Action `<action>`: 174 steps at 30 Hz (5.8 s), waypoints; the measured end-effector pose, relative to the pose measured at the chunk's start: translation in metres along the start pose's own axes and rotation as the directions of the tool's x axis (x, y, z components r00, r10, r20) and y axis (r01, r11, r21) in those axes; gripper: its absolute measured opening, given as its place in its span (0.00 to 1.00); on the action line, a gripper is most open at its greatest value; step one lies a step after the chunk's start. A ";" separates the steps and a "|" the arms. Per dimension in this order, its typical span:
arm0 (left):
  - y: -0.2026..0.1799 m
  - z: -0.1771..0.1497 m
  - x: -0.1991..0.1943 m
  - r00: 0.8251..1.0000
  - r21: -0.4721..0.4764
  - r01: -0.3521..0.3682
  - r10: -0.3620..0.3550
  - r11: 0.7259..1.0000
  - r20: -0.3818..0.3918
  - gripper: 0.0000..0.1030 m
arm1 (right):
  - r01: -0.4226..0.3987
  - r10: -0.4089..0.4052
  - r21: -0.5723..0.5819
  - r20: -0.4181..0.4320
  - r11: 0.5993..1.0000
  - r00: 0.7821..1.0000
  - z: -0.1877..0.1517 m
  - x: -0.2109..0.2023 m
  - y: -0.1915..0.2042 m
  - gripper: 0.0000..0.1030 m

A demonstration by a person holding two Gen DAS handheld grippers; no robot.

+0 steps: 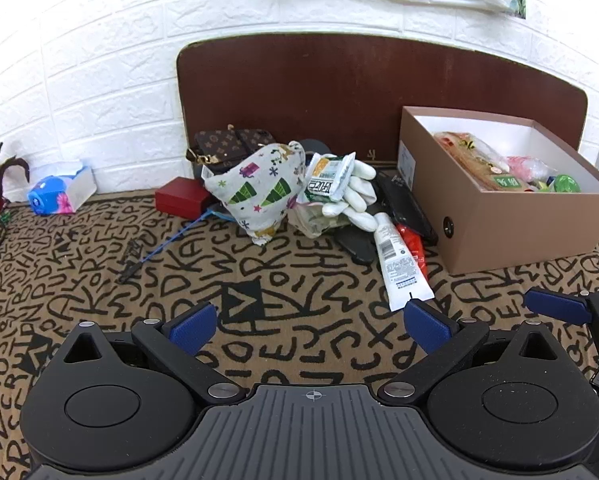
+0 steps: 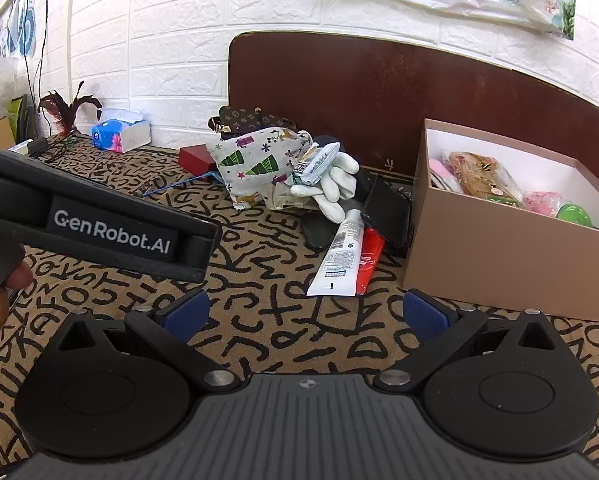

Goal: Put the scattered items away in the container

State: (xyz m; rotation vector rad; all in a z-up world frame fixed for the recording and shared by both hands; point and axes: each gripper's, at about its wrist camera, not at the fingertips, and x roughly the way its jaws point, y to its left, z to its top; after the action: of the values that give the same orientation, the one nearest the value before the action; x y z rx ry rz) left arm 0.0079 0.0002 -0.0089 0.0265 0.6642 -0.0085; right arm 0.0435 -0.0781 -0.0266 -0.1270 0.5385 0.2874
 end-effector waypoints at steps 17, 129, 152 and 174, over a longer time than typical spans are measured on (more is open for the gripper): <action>0.001 0.005 0.016 1.000 -0.013 -0.003 0.002 1.000 -0.029 1.00 | -0.016 0.016 0.011 -0.035 1.000 0.999 0.001 0.012 0.000 1.00; -0.021 0.033 0.142 0.912 -0.115 0.263 -0.286 0.958 -0.296 0.61 | -0.096 0.107 0.109 -0.101 0.989 0.989 -0.006 0.080 -0.012 0.52; -0.014 0.038 0.175 0.893 -0.116 0.290 -0.313 0.950 -0.323 0.37 | -0.100 0.110 0.081 -0.121 0.992 0.987 -0.006 0.113 -0.006 0.47; -0.082 0.057 0.066 0.941 -0.045 0.296 -0.299 0.954 -0.159 0.35 | -0.035 0.031 0.064 0.065 0.997 0.997 -0.011 -0.015 -0.028 0.41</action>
State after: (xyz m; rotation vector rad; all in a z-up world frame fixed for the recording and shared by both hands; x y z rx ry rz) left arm 0.0942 -0.0836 -0.0064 -0.0948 0.8283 -0.2940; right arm 0.0343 -0.1110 -0.0269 -0.0455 0.4864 0.3051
